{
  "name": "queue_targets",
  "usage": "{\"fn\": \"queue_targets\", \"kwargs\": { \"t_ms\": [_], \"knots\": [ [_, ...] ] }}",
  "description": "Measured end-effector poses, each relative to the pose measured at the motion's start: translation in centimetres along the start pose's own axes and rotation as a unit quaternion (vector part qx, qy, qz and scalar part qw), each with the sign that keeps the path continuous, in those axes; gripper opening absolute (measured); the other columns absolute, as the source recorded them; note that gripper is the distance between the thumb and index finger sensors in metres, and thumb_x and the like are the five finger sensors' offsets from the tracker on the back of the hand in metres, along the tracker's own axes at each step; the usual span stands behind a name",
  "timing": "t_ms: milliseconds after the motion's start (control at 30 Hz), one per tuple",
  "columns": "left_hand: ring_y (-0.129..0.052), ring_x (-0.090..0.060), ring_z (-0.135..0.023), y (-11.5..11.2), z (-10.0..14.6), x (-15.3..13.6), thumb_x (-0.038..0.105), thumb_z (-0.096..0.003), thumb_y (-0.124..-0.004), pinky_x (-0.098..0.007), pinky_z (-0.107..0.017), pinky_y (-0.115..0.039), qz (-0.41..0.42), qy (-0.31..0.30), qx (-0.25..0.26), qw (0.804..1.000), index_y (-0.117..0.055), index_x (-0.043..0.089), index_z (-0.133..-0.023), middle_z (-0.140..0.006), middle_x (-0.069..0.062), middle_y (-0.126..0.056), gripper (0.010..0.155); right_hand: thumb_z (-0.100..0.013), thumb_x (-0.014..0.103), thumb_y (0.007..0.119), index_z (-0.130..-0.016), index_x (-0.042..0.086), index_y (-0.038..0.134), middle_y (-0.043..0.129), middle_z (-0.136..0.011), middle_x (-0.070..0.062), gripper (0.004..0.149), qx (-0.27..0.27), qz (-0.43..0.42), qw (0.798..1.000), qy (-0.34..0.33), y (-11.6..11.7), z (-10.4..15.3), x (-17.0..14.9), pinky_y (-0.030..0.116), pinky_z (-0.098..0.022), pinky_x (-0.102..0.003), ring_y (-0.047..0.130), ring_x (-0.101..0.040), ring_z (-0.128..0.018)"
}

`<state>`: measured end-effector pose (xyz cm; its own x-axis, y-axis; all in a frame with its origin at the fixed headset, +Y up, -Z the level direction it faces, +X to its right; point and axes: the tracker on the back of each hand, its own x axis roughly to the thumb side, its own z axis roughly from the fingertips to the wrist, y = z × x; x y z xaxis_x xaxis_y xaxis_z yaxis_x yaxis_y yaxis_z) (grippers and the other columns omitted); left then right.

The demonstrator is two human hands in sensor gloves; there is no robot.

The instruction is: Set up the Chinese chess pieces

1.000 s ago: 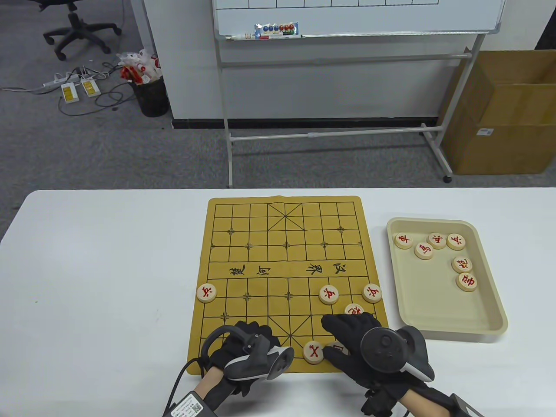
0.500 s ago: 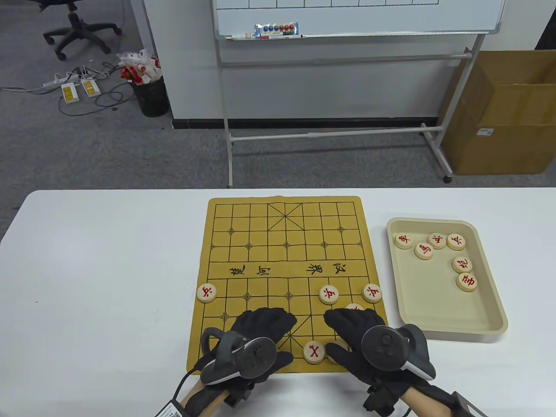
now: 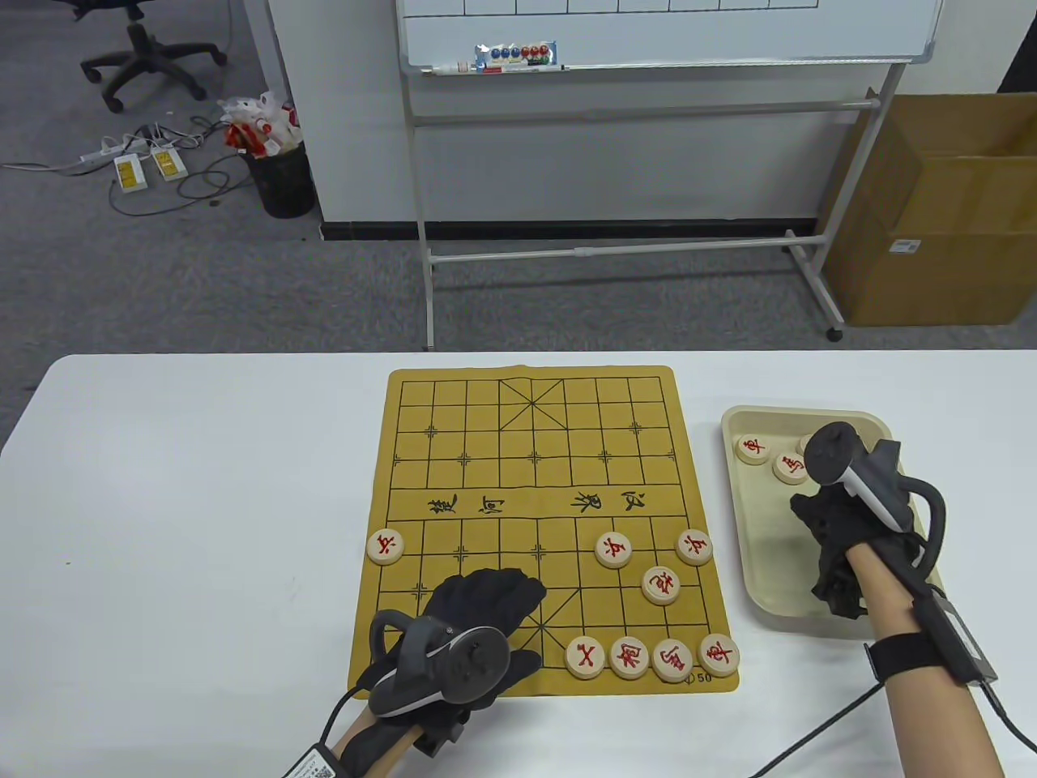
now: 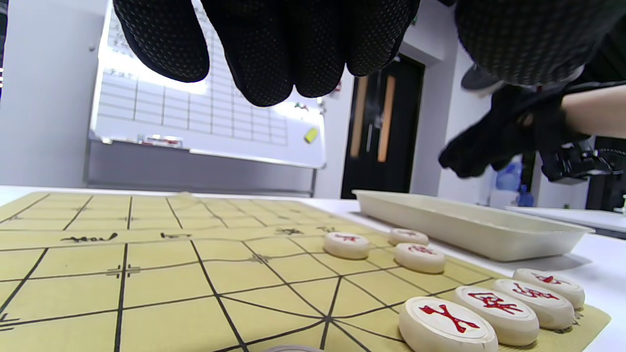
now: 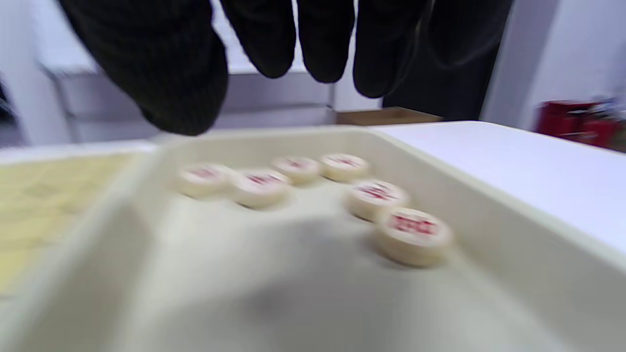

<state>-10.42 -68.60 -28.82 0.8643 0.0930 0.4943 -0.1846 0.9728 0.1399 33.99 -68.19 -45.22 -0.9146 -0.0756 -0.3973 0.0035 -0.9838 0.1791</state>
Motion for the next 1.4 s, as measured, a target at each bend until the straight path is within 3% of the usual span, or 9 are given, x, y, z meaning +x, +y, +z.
{"fn": "queue_targets", "kwargs": {
  "t_ms": [167, 433, 667, 833, 900, 1233, 1400],
  "knots": [
    [-0.078, -0.024, -0.102, 0.0, 0.0, -0.1, 0.061, -0.0326, -0.075, -0.056, -0.075, -0.068, -0.001, 0.001, -0.004, 1.000, -0.059, 0.031, -0.104, -0.110, 0.001, -0.069, 0.079, -0.044, 0.044, 0.088, -0.111, 0.017, 0.056, 0.062, -0.115, -0.014, 0.079, 0.042, 0.038, 0.998, 0.040, 2.9, -2.4, -0.7, 0.061, -0.074, -0.058, 0.074, -0.039, -0.101],
    [-0.078, -0.023, -0.102, -0.1, -0.1, 0.0, 0.061, -0.0327, -0.075, -0.055, -0.074, -0.069, 0.001, -0.003, -0.005, 1.000, -0.059, 0.032, -0.104, -0.110, 0.001, -0.070, 0.078, -0.048, 0.048, 0.079, -0.112, 0.017, 0.055, 0.062, -0.116, -0.020, 0.076, 0.072, 0.076, 0.991, 0.080, 5.3, -3.3, -0.2, 0.061, -0.074, -0.059, 0.074, -0.042, -0.104],
    [-0.078, -0.024, -0.101, 0.0, -0.1, -0.1, 0.061, -0.0330, -0.074, -0.056, -0.074, -0.069, -0.004, 0.001, -0.005, 1.000, -0.059, 0.032, -0.104, -0.110, 0.001, -0.070, 0.078, -0.047, 0.049, 0.078, -0.109, 0.017, 0.062, 0.079, -0.105, -0.014, 0.072, 0.023, 0.105, 0.990, 0.095, 5.2, -3.1, -0.3, 0.067, -0.070, -0.058, 0.088, -0.037, -0.087],
    [-0.078, -0.024, -0.101, -0.1, -0.1, 0.0, 0.062, -0.0335, -0.071, -0.055, -0.074, -0.069, -0.003, 0.001, -0.006, 1.000, -0.059, 0.032, -0.104, -0.110, 0.001, -0.070, 0.078, -0.047, 0.052, 0.076, -0.108, 0.016, 0.064, 0.074, -0.109, -0.022, 0.072, 0.051, 0.100, 0.988, 0.102, 5.4, -3.2, -0.4, 0.079, -0.062, -0.054, 0.094, -0.041, -0.086],
    [-0.078, -0.024, -0.101, -0.1, -0.1, 0.0, 0.062, -0.0335, -0.071, -0.055, -0.074, -0.069, -0.003, 0.001, -0.007, 1.000, -0.059, 0.031, -0.104, -0.110, 0.001, -0.070, 0.078, -0.048, 0.050, 0.077, -0.109, 0.016, 0.063, 0.074, -0.109, -0.021, 0.071, 0.080, 0.083, 0.988, 0.100, 5.6, -3.2, -0.5, 0.077, -0.062, -0.054, 0.093, -0.039, -0.086],
    [-0.078, -0.024, -0.101, -0.1, -0.1, 0.1, 0.062, -0.0335, -0.072, -0.055, -0.074, -0.069, -0.007, 0.001, -0.009, 1.000, -0.059, 0.032, -0.104, -0.110, 0.001, -0.070, 0.078, -0.045, 0.041, 0.088, -0.106, 0.017, 0.065, 0.080, -0.102, -0.019, 0.070, 0.080, 0.095, 0.988, 0.089, 5.8, -3.4, -0.3, 0.079, -0.062, -0.050, 0.096, -0.033, -0.079],
    [-0.078, -0.024, -0.101, -0.1, -0.1, 0.1, 0.062, -0.0335, -0.072, -0.055, -0.074, -0.069, -0.004, 0.000, -0.005, 1.000, -0.059, 0.032, -0.104, -0.110, 0.001, -0.070, 0.078, -0.044, 0.045, 0.086, -0.107, 0.016, 0.065, 0.083, -0.099, -0.019, 0.072, 0.039, 0.097, 0.993, 0.062, 4.2, -2.1, 0.3, 0.082, -0.059, -0.049, 0.101, -0.029, -0.072]
  ]
}}
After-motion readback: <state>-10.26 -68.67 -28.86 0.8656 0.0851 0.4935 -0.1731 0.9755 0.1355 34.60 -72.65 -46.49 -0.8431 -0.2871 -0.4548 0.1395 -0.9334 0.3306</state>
